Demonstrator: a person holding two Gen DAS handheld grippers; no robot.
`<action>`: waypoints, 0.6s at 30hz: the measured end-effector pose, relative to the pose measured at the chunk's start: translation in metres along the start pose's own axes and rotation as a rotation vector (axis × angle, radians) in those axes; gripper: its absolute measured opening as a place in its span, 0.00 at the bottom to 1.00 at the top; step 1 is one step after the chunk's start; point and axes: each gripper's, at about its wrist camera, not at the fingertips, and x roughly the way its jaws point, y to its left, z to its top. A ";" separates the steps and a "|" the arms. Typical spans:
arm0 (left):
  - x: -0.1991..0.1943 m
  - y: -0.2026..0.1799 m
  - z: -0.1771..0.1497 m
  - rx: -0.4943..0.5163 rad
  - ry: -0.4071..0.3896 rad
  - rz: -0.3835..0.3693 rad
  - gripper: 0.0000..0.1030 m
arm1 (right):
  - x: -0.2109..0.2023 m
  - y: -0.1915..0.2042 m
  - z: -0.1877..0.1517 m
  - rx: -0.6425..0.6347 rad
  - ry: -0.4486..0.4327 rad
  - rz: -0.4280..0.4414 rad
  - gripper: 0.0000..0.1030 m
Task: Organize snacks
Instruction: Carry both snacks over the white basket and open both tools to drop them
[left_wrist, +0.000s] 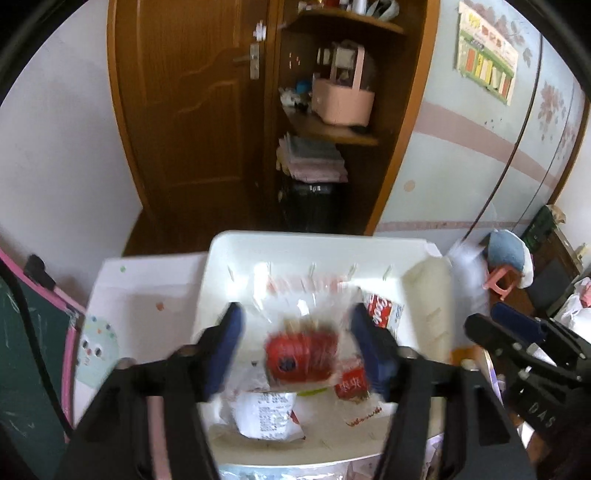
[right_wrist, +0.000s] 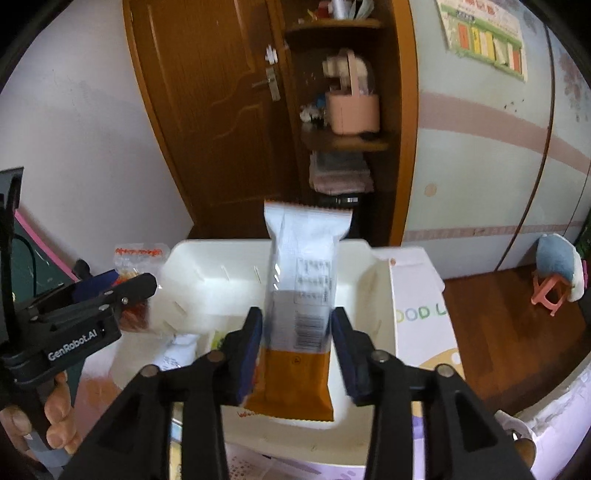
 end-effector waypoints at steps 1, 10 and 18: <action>0.004 0.002 -0.002 -0.023 0.011 0.000 0.82 | 0.003 -0.001 -0.001 0.003 0.010 -0.012 0.53; -0.009 0.015 -0.016 -0.069 -0.059 0.019 0.83 | -0.001 -0.005 -0.016 0.020 0.044 -0.009 0.55; -0.066 0.012 -0.021 -0.038 -0.139 0.015 0.83 | -0.045 -0.001 -0.016 0.012 0.002 0.004 0.55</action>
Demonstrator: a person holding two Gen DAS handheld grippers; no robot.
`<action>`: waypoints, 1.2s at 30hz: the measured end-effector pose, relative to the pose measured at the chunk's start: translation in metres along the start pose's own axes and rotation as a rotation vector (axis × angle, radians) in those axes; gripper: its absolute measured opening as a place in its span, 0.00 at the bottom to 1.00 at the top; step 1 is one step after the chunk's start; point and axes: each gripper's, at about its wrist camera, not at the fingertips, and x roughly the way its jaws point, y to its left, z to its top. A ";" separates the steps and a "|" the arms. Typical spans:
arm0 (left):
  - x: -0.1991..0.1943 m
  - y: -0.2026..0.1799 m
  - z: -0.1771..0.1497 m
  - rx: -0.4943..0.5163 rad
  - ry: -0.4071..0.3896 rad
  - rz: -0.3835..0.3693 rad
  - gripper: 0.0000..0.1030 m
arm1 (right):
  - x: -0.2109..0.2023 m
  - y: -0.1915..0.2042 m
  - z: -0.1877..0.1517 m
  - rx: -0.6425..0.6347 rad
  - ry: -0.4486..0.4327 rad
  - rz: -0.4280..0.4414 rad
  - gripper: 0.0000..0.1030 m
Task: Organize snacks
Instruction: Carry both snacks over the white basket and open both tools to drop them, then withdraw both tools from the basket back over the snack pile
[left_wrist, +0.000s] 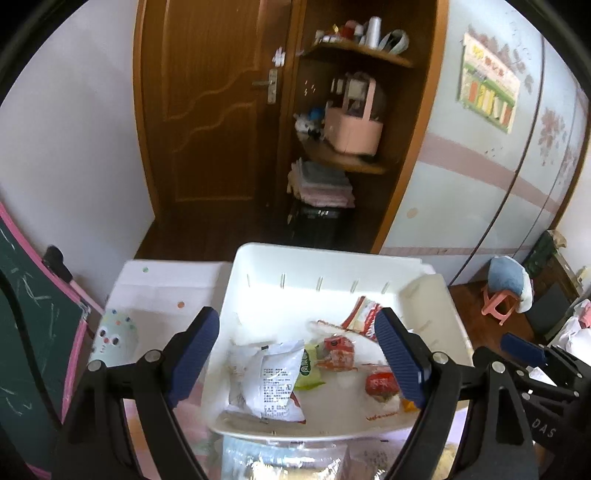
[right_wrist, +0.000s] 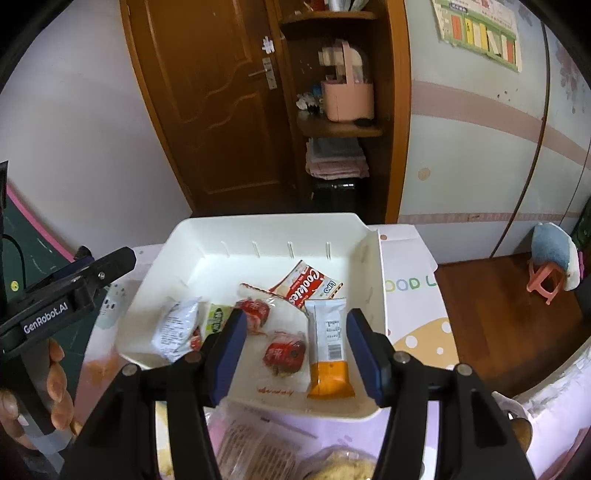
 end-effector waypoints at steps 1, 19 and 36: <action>-0.010 -0.002 0.002 0.006 -0.010 -0.005 0.83 | -0.009 0.001 0.000 0.000 -0.011 0.003 0.55; -0.186 -0.017 0.027 0.016 -0.074 -0.100 0.87 | -0.175 0.041 -0.020 -0.115 -0.218 0.010 0.56; -0.240 0.002 -0.096 0.143 -0.114 -0.107 0.87 | -0.156 0.054 -0.119 -0.108 -0.050 0.010 0.56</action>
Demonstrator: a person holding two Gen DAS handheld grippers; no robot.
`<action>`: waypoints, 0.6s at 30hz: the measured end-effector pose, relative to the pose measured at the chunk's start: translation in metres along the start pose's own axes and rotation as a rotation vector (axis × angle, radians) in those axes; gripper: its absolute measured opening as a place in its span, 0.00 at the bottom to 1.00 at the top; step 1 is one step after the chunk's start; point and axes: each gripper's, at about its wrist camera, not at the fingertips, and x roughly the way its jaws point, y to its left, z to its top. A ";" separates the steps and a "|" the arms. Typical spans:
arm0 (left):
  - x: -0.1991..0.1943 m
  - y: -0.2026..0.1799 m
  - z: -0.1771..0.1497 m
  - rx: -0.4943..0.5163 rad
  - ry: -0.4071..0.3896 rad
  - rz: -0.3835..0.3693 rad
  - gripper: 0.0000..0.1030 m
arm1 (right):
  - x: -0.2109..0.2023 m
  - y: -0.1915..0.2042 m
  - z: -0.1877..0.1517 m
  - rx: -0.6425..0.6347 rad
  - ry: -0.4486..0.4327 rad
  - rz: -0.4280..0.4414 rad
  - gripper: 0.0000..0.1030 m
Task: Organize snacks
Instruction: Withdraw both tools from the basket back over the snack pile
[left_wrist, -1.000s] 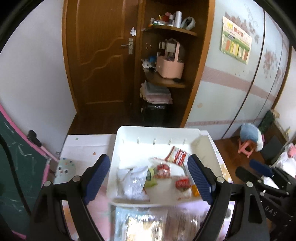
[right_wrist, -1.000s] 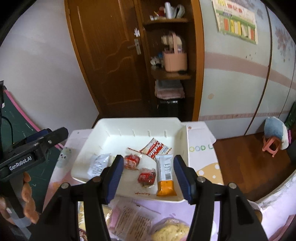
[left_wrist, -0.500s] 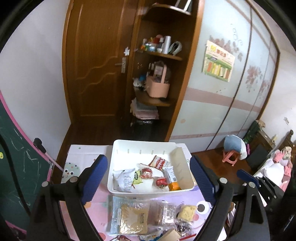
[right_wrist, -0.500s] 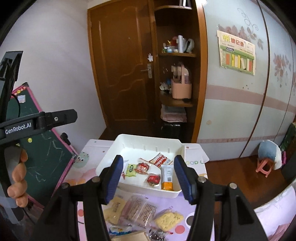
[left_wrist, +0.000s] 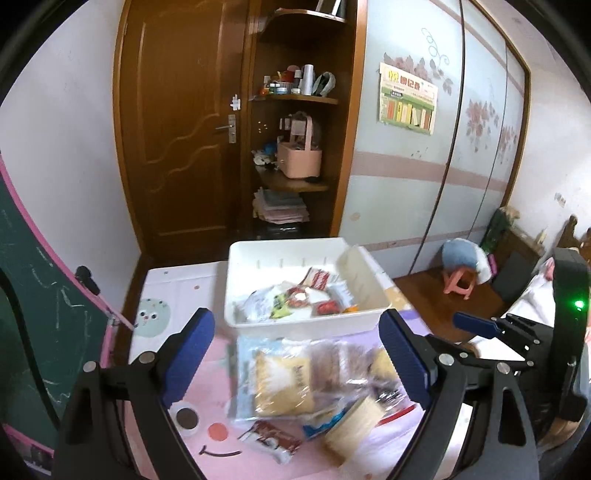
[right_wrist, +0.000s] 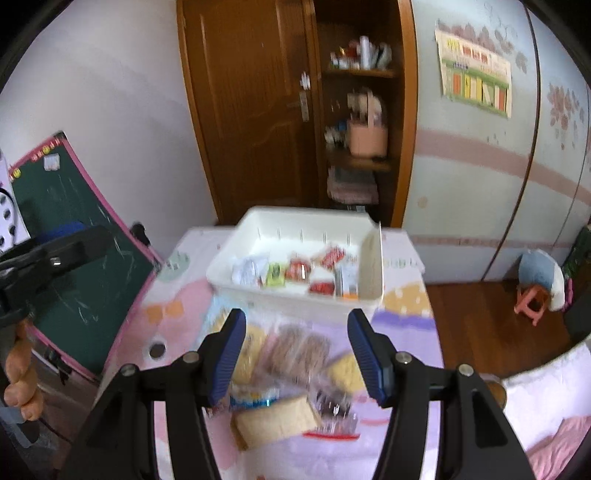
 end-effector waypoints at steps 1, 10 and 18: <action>-0.001 0.004 -0.011 -0.015 -0.019 0.011 0.87 | 0.005 0.002 -0.007 0.001 0.012 0.000 0.56; 0.045 0.029 -0.092 -0.177 0.076 0.089 0.89 | 0.054 -0.006 -0.070 0.159 0.164 0.023 0.56; 0.084 0.044 -0.138 -0.259 0.181 0.128 0.89 | 0.081 -0.012 -0.104 0.256 0.258 0.030 0.56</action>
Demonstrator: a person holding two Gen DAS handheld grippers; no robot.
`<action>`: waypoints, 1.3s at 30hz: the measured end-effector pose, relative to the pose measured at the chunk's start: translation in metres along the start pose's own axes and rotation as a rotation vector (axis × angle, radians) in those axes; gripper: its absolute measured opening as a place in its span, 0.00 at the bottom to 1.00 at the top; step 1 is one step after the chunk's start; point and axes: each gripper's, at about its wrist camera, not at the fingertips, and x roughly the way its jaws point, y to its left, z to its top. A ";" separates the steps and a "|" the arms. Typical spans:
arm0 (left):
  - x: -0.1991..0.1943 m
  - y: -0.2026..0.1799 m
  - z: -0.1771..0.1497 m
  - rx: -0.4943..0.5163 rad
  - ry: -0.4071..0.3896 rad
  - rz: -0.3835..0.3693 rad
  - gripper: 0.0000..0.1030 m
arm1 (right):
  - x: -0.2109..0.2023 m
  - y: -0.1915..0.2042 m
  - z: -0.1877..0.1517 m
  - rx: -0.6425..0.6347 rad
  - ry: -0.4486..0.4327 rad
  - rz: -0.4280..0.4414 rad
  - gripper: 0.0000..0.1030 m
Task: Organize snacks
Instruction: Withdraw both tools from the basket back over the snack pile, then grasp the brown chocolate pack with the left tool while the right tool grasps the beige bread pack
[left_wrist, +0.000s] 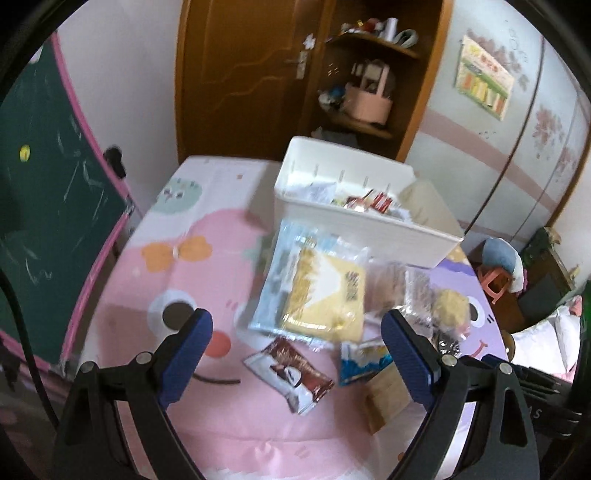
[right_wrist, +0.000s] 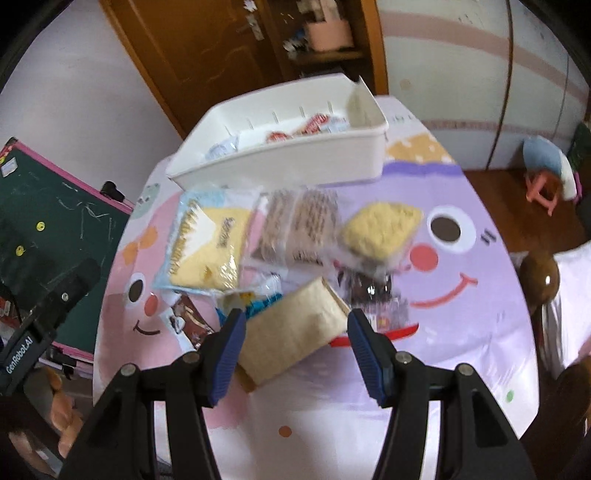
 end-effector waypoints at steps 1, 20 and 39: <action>0.005 0.004 -0.005 -0.017 0.011 0.000 0.89 | 0.004 -0.002 -0.003 0.009 0.010 0.001 0.56; 0.094 0.022 -0.047 -0.119 0.266 0.096 0.89 | 0.070 -0.017 -0.010 0.202 0.172 0.116 0.56; 0.125 0.006 -0.047 -0.022 0.299 0.206 0.76 | 0.101 0.039 0.003 -0.005 0.110 -0.015 0.65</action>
